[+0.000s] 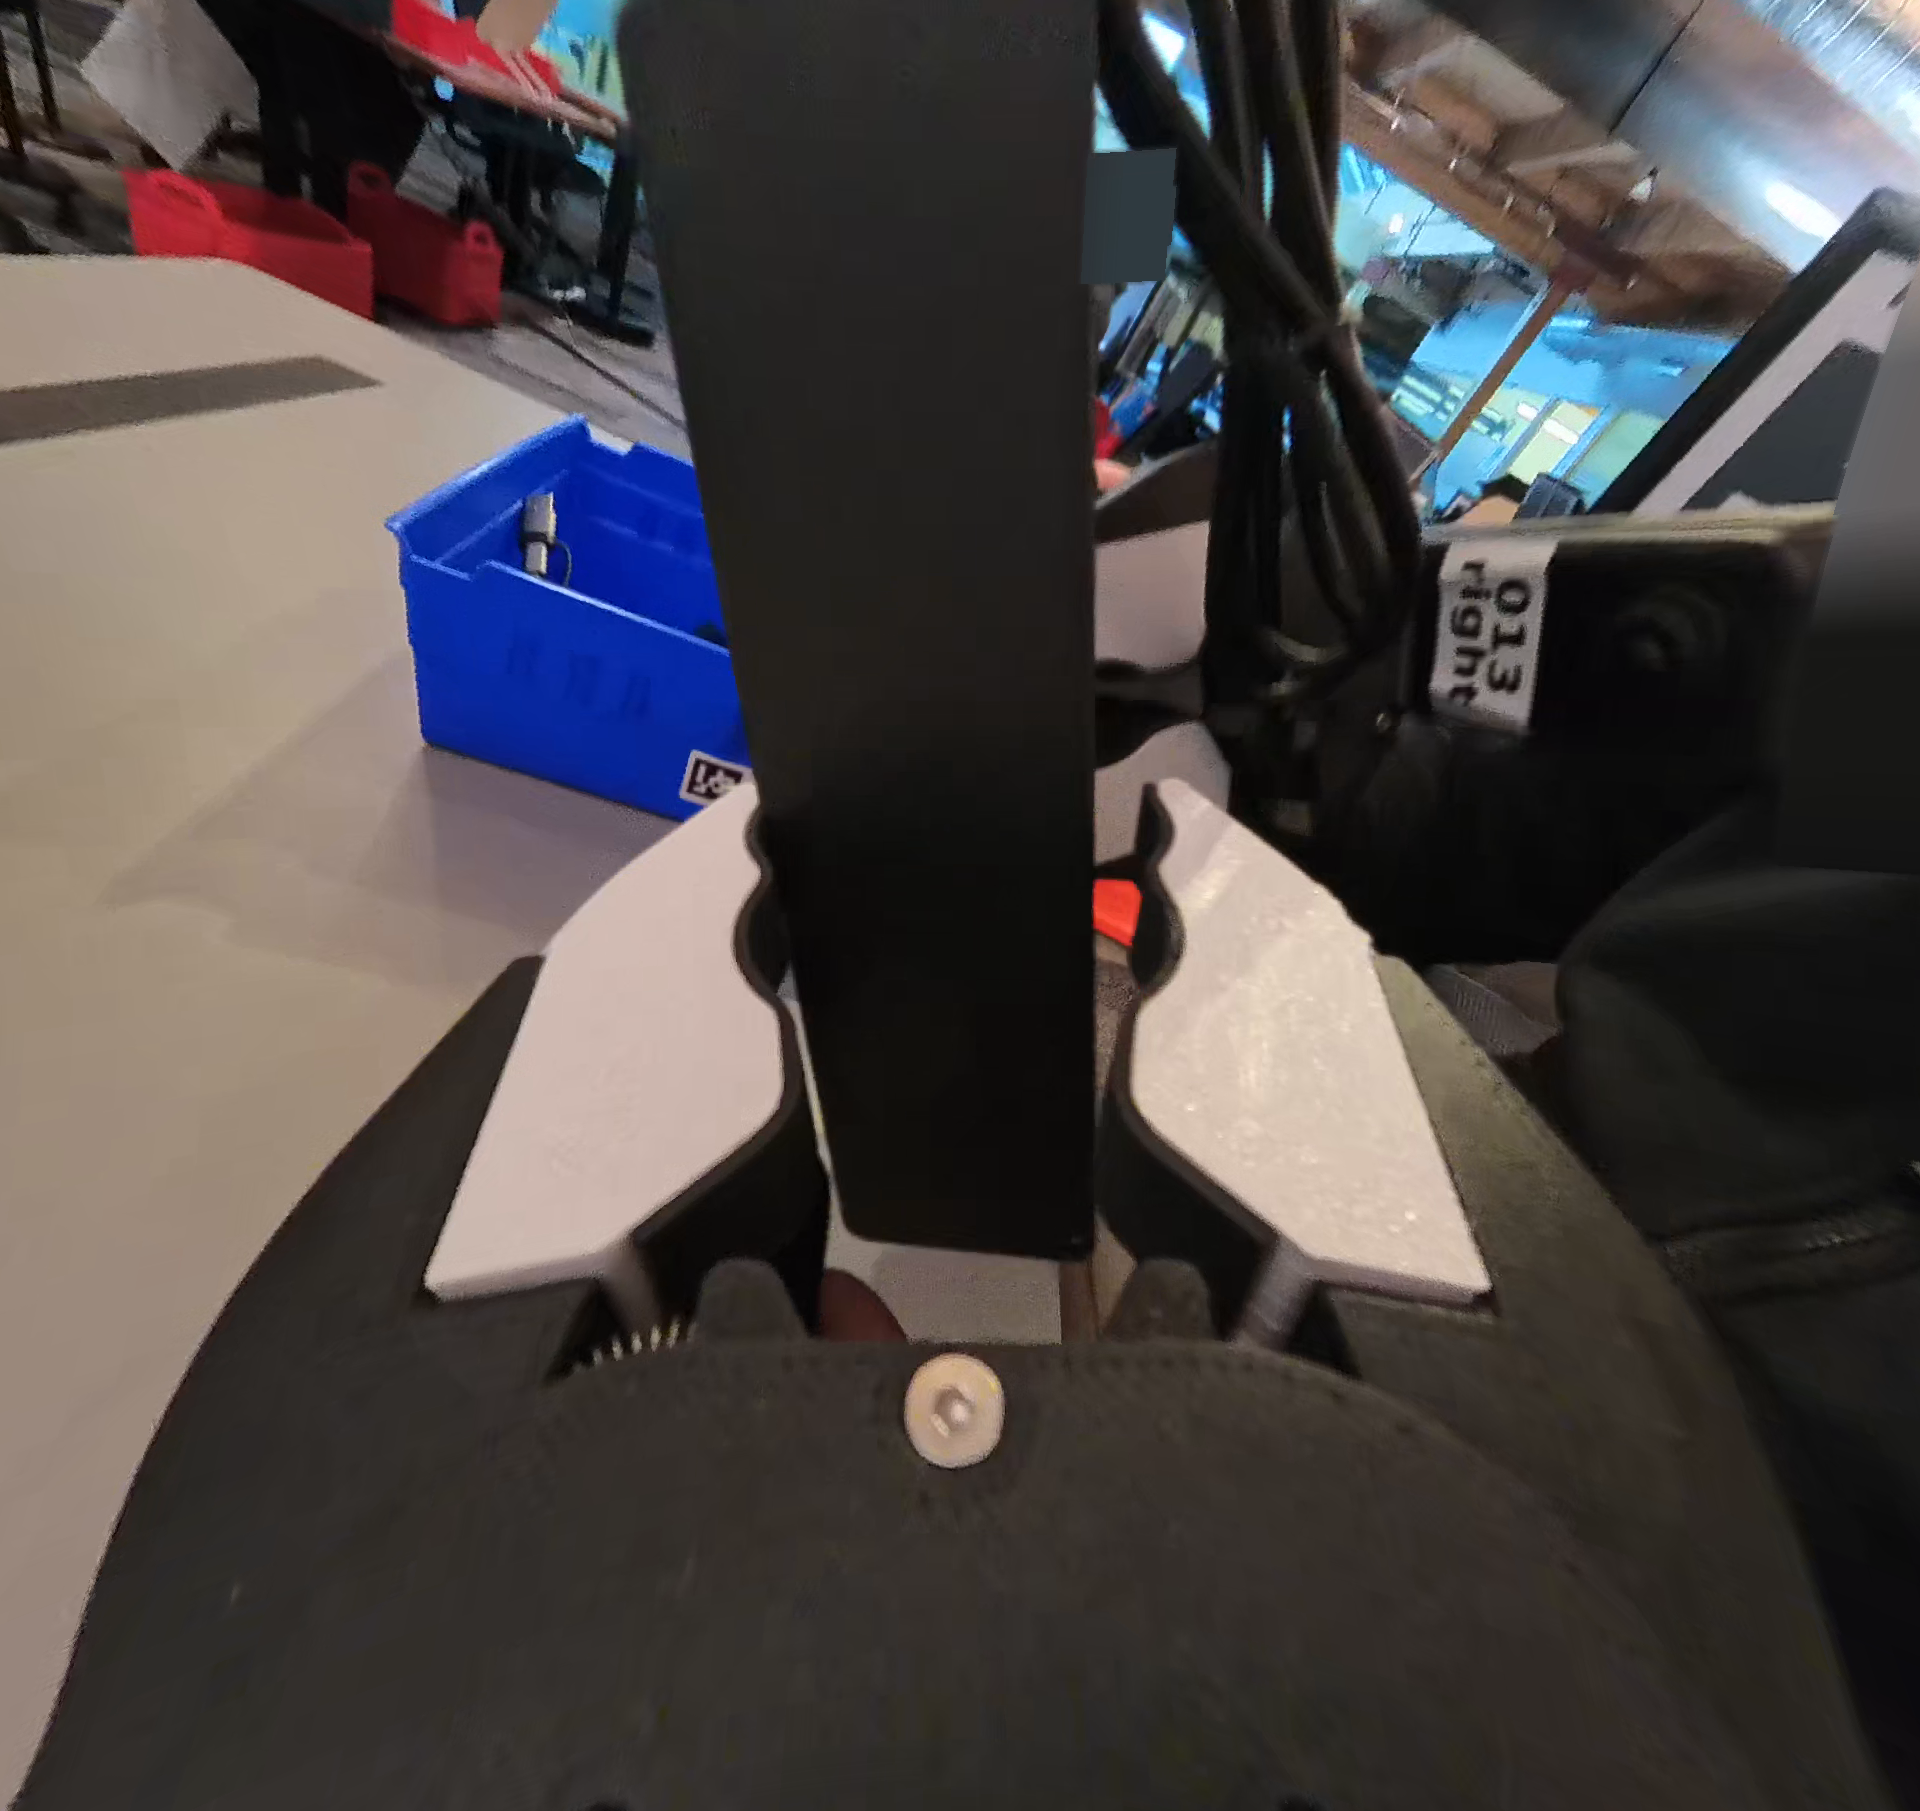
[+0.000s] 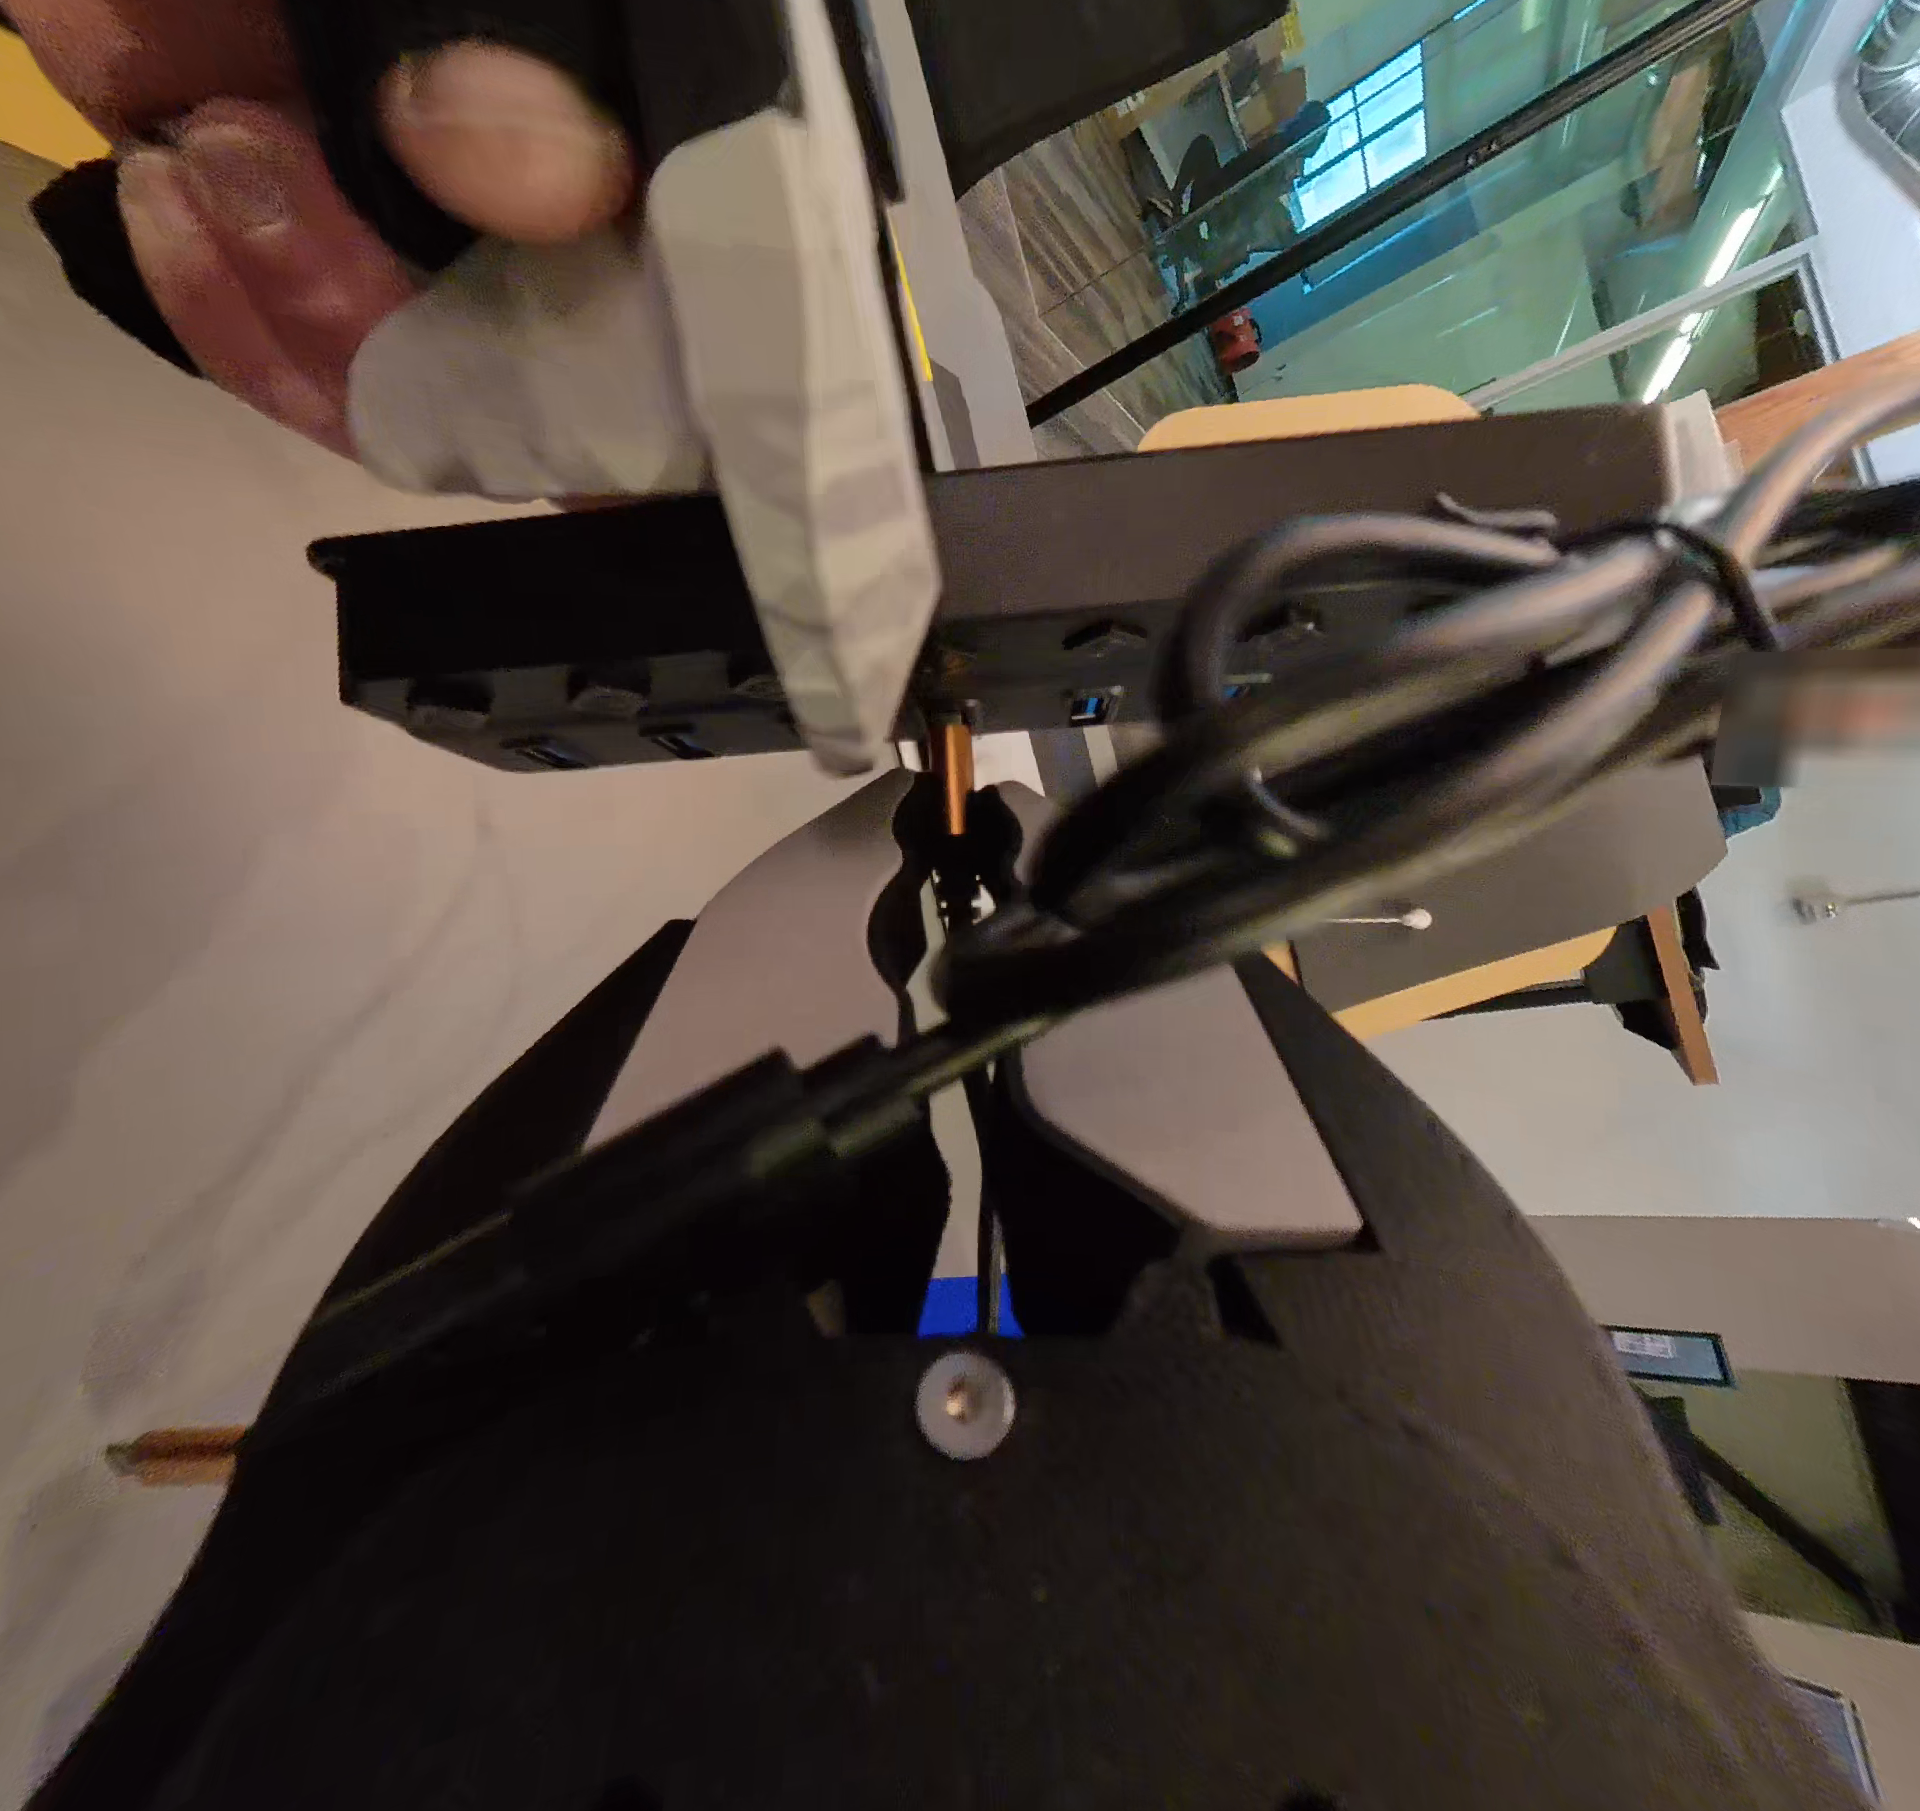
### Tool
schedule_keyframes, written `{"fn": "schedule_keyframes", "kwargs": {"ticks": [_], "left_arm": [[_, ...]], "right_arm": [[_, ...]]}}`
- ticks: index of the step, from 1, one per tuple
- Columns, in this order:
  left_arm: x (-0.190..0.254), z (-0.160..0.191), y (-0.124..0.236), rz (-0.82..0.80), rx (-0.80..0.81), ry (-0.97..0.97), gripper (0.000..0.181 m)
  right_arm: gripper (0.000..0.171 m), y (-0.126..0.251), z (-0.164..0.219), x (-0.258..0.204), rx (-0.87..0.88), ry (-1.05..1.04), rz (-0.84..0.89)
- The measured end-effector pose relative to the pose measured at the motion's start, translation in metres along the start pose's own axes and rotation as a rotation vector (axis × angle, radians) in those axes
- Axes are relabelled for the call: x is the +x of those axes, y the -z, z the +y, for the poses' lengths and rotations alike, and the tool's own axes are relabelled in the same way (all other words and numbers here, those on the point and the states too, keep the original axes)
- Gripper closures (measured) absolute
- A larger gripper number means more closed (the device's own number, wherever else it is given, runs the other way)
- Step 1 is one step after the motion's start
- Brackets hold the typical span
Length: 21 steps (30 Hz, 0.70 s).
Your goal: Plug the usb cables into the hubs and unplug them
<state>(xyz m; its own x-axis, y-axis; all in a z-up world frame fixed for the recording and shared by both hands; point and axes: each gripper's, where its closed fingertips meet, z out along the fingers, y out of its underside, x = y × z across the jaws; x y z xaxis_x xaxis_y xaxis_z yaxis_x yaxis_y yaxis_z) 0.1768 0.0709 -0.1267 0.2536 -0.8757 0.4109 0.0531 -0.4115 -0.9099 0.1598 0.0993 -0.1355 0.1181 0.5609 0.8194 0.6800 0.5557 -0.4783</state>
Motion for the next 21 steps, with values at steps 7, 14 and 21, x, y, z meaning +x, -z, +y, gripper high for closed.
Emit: {"fn": "schedule_keyframes", "kwargs": {"ticks": [7, 14, 21], "left_arm": [[0.000, 0.001, -0.004, -0.025, 0.014, -0.011, 0.126], [0.002, -0.010, -0.001, -0.065, 0.070, -0.029, 0.126], [-0.007, -0.039, 0.031, -0.131, 0.108, -0.130, 0.126]], "right_arm": [[0.160, 0.005, 0.004, -0.001, -0.025, 0.074, -0.039], [0.165, 0.017, 0.007, 0.005, -0.044, 0.003, -0.061], [0.165, 0.058, 0.051, 0.055, -0.068, -0.198, -0.052]]}}
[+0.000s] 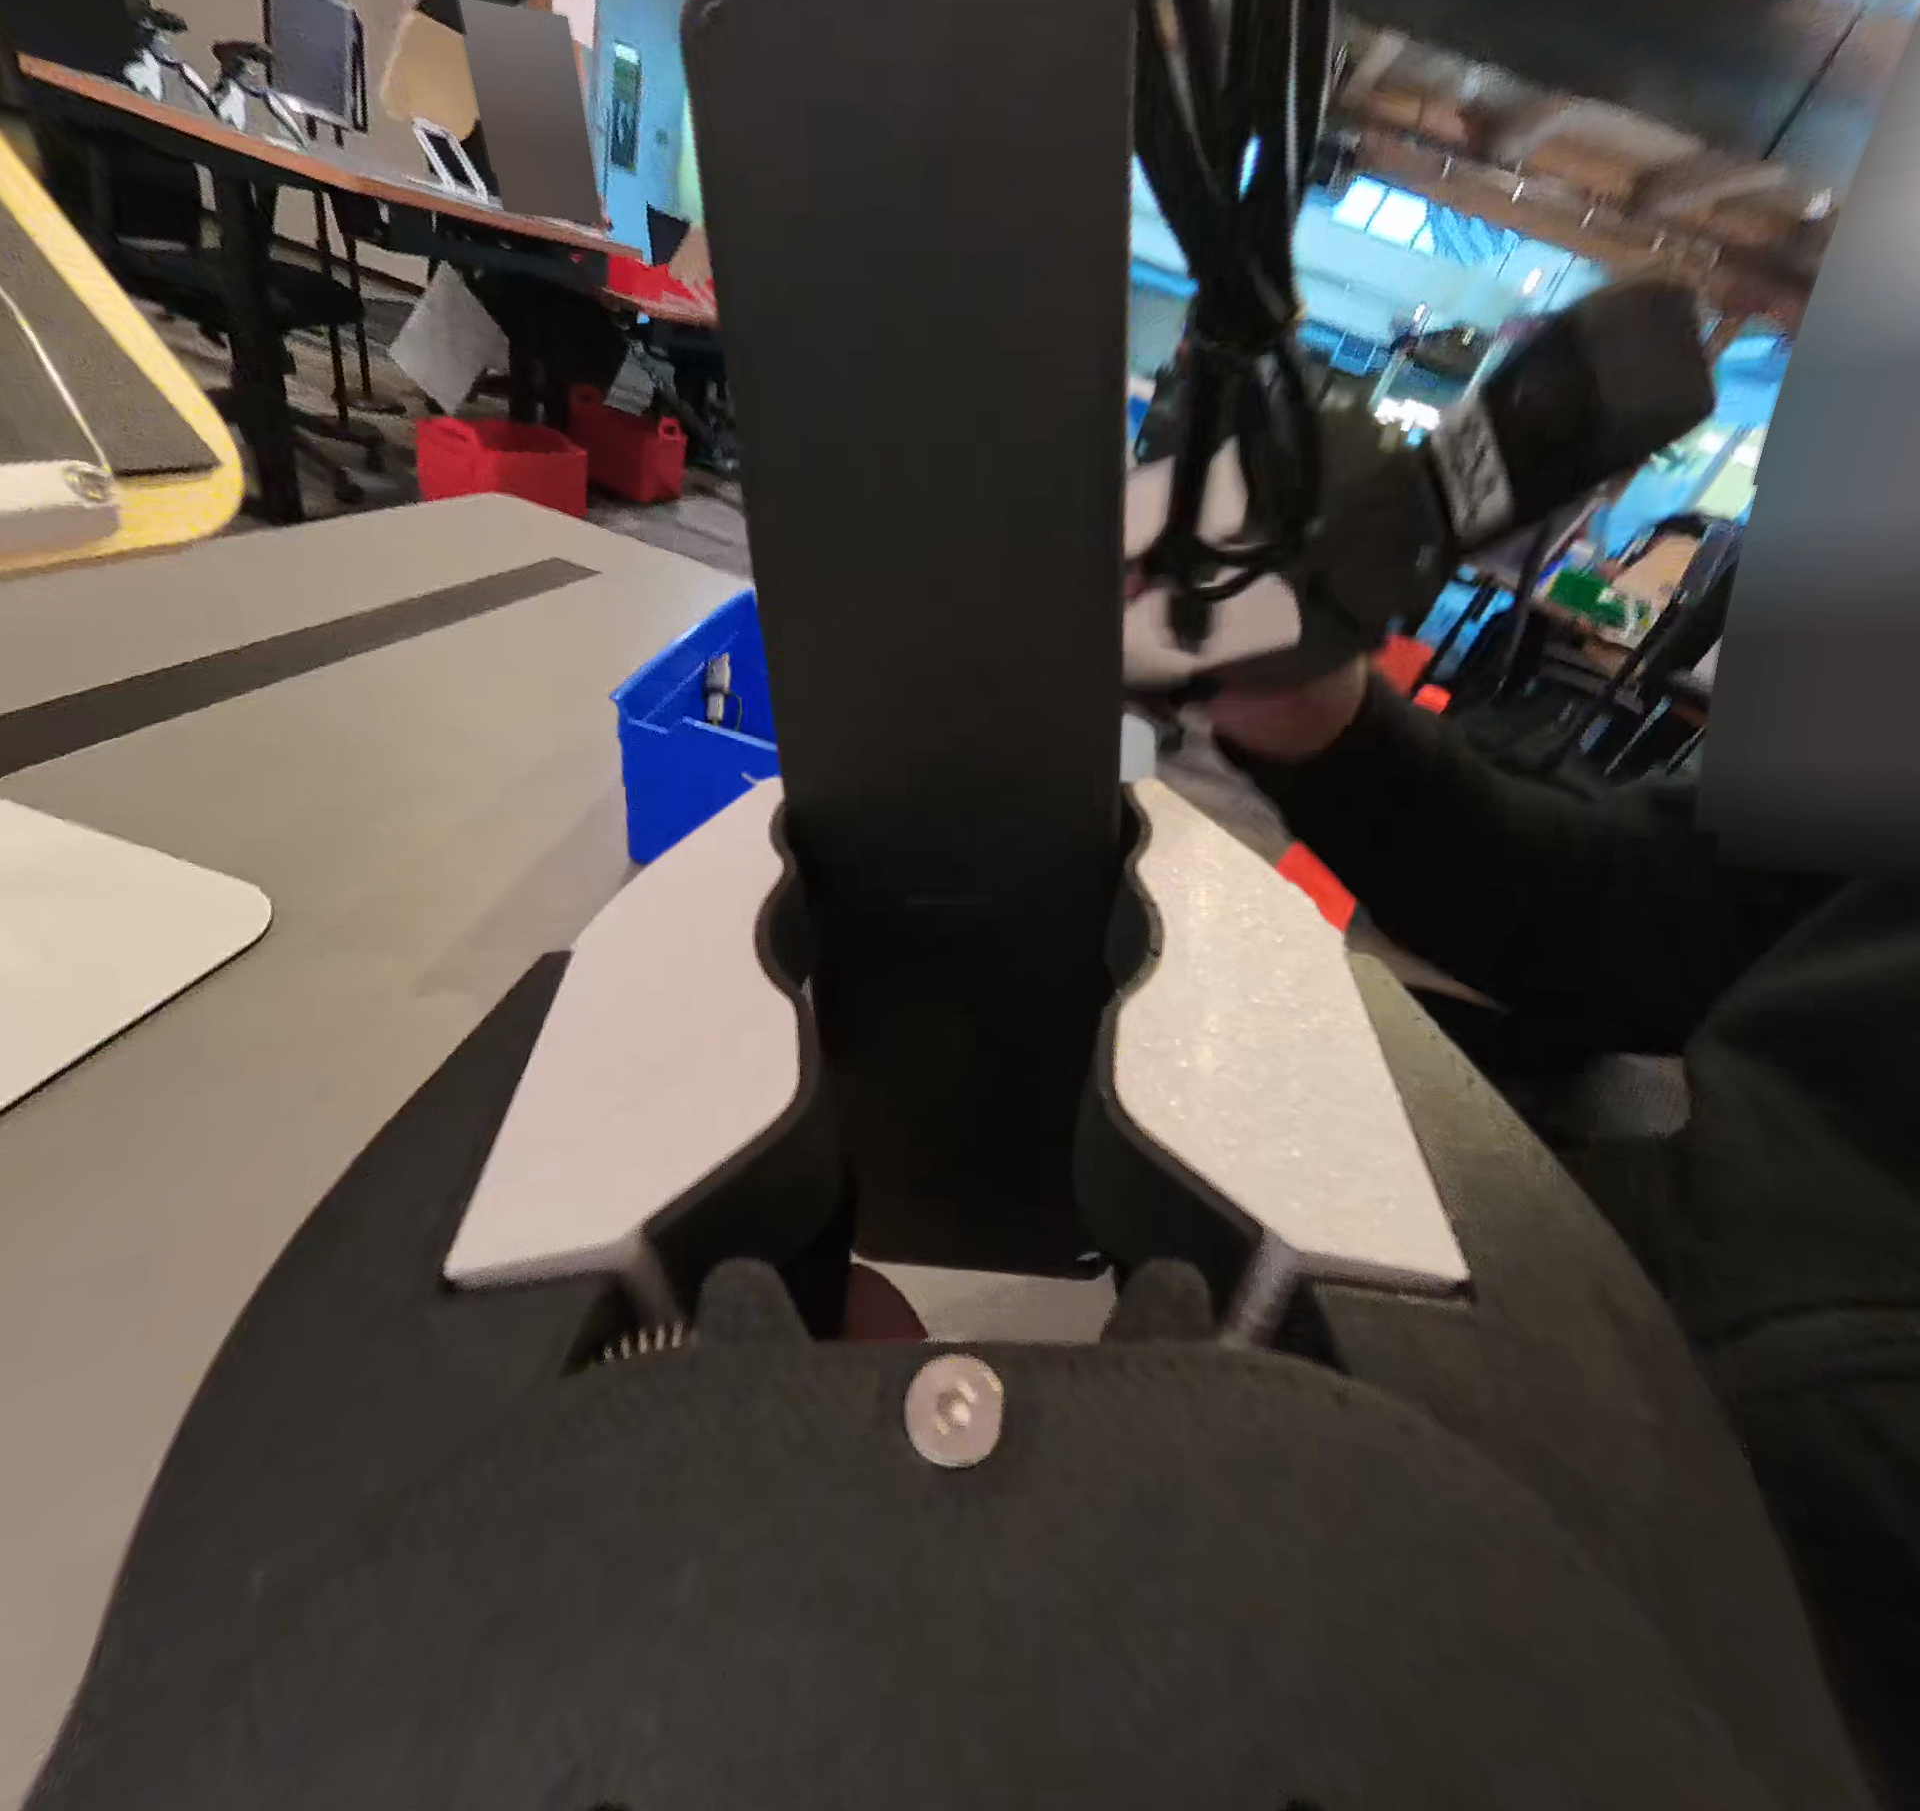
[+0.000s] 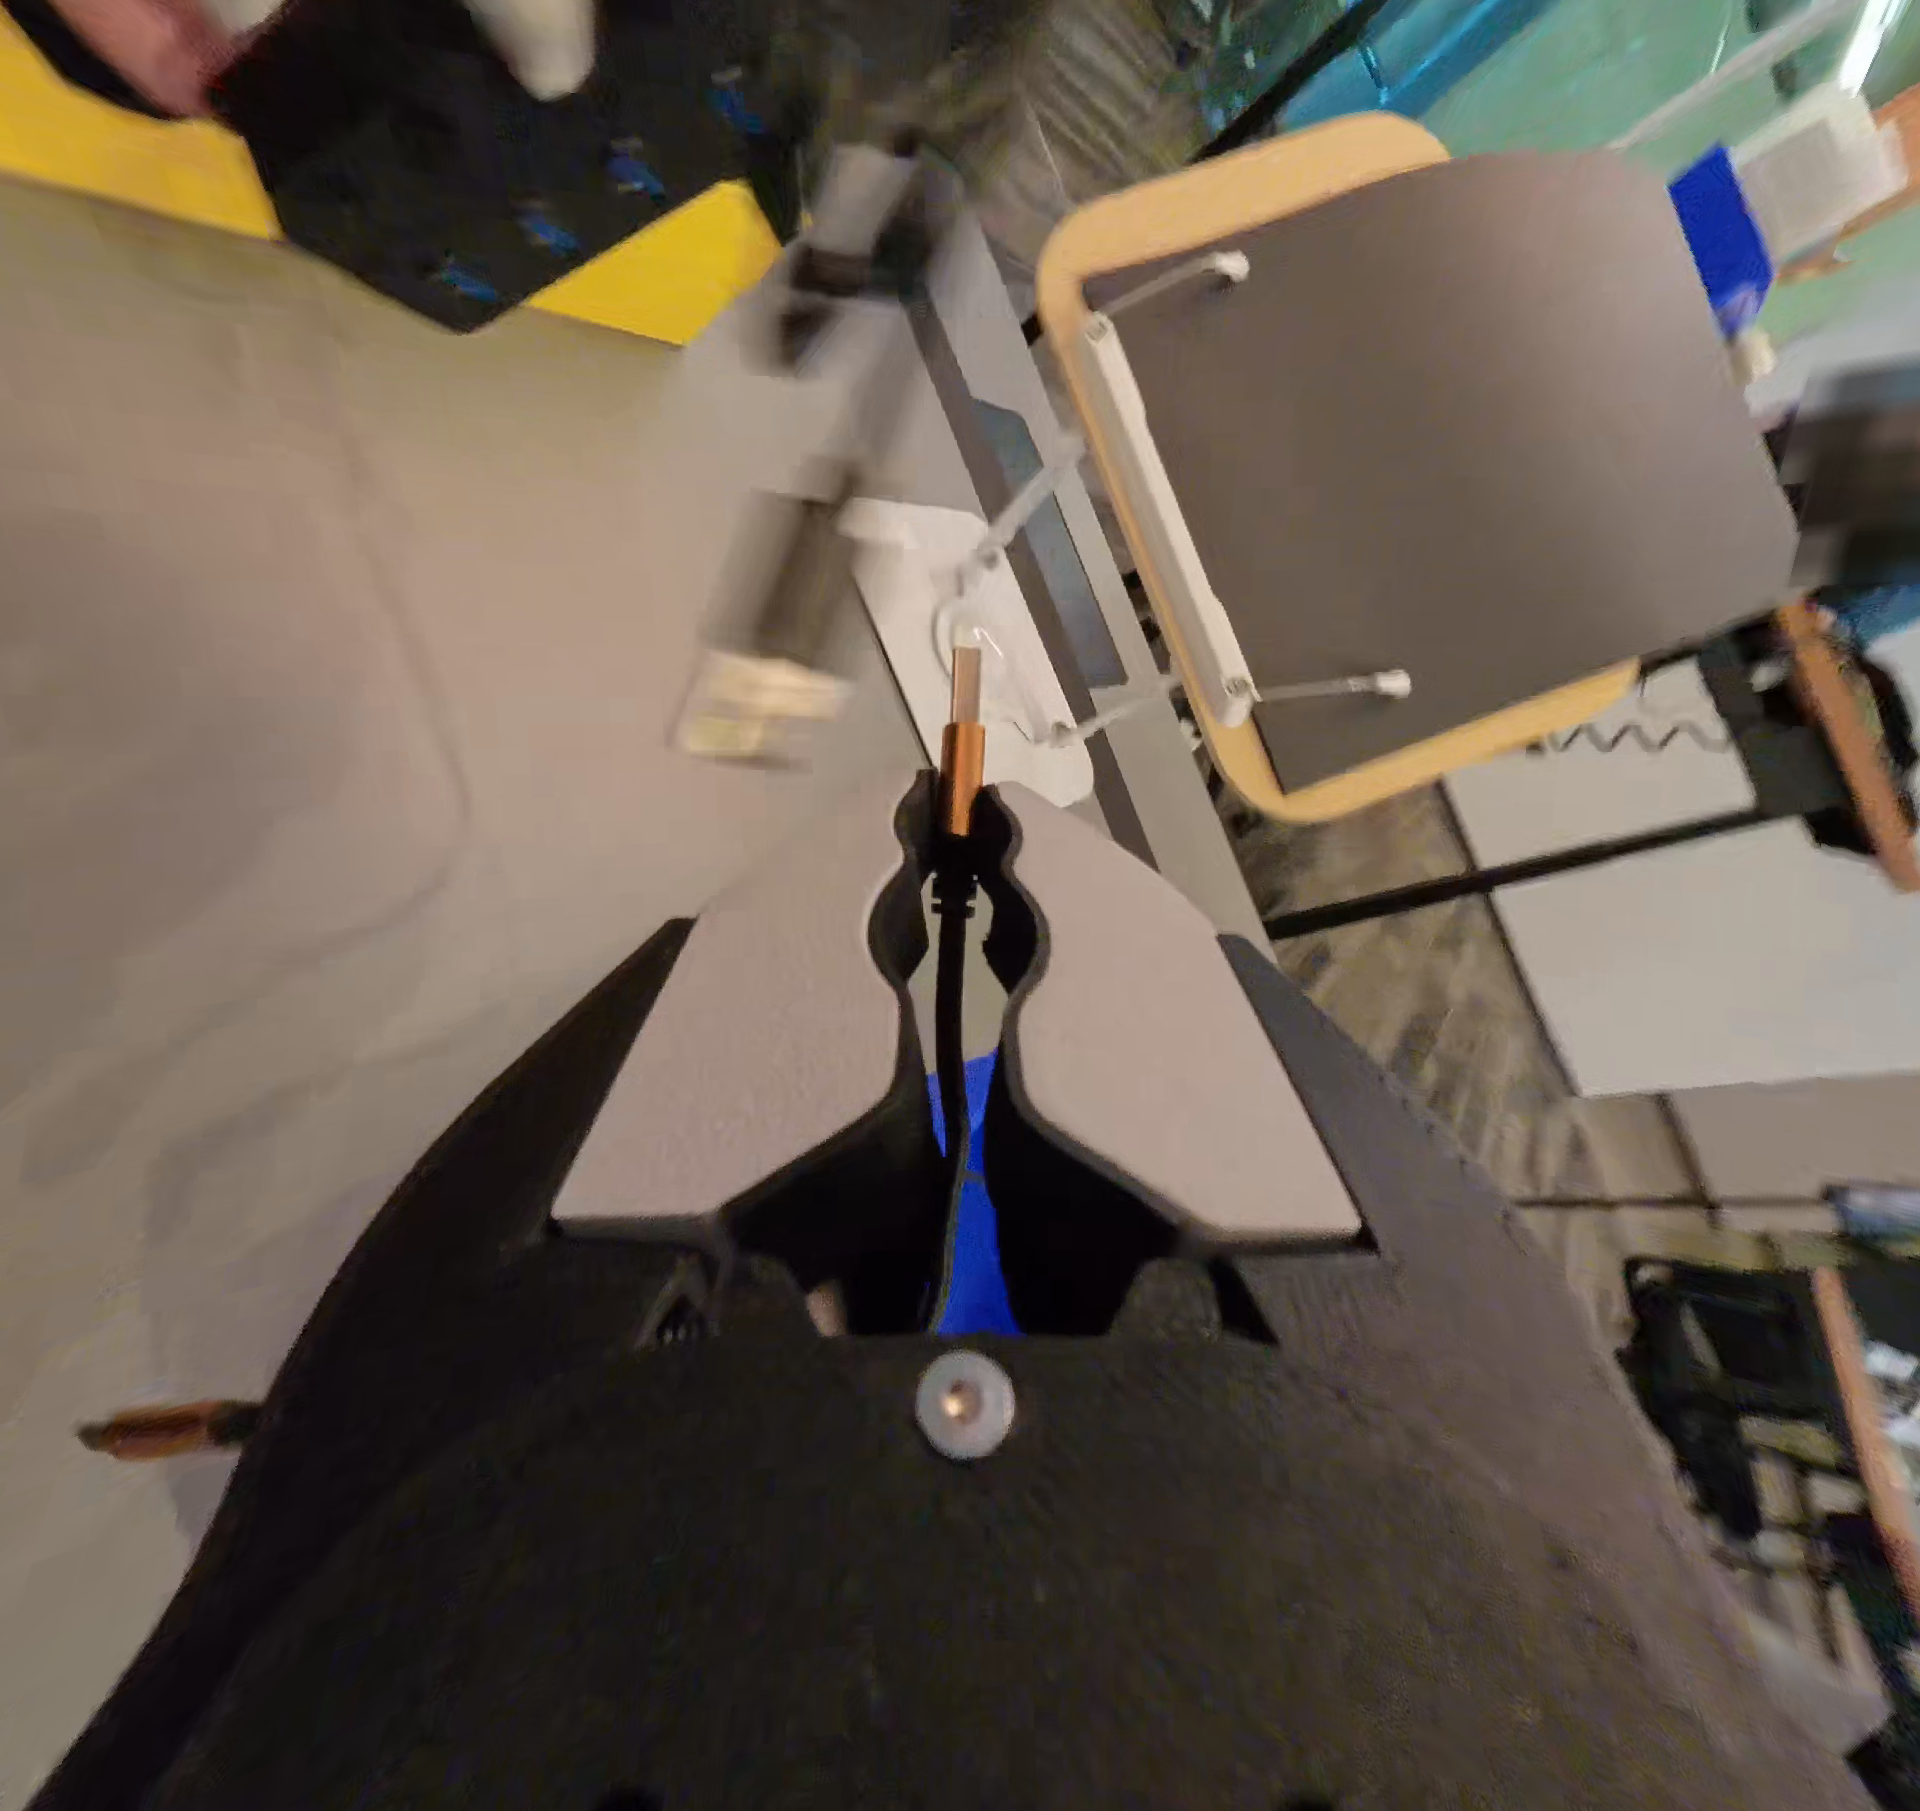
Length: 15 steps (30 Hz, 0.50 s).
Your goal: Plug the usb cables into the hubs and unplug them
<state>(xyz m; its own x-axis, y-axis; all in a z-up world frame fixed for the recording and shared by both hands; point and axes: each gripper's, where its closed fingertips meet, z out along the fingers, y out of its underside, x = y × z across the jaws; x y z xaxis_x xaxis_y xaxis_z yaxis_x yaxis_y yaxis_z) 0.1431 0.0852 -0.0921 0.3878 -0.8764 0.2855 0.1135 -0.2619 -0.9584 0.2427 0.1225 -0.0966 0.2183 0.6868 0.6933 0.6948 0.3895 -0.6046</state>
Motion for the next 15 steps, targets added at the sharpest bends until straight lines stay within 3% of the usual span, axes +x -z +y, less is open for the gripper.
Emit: {"fn": "schedule_keyframes", "kwargs": {"ticks": [3, 6, 10, 15], "left_arm": [[-0.004, 0.007, 0.002, -0.007, -0.041, 0.015, 0.126], [-0.011, 0.001, 0.009, 0.001, 0.018, 0.067, 0.126], [-0.019, -0.001, 0.015, -0.018, 0.026, 0.076, 0.126], [-0.019, 0.010, 0.010, -0.011, -0.016, 0.069, 0.126]], "right_arm": [[0.165, 0.027, 0.021, 0.041, 0.010, -0.130, 0.094], [0.164, 0.049, 0.053, 0.066, 0.009, -0.312, 0.123], [0.165, 0.064, 0.106, 0.074, -0.025, -0.494, 0.171], [0.165, 0.075, 0.182, 0.081, -0.201, -0.560, 0.356]]}}
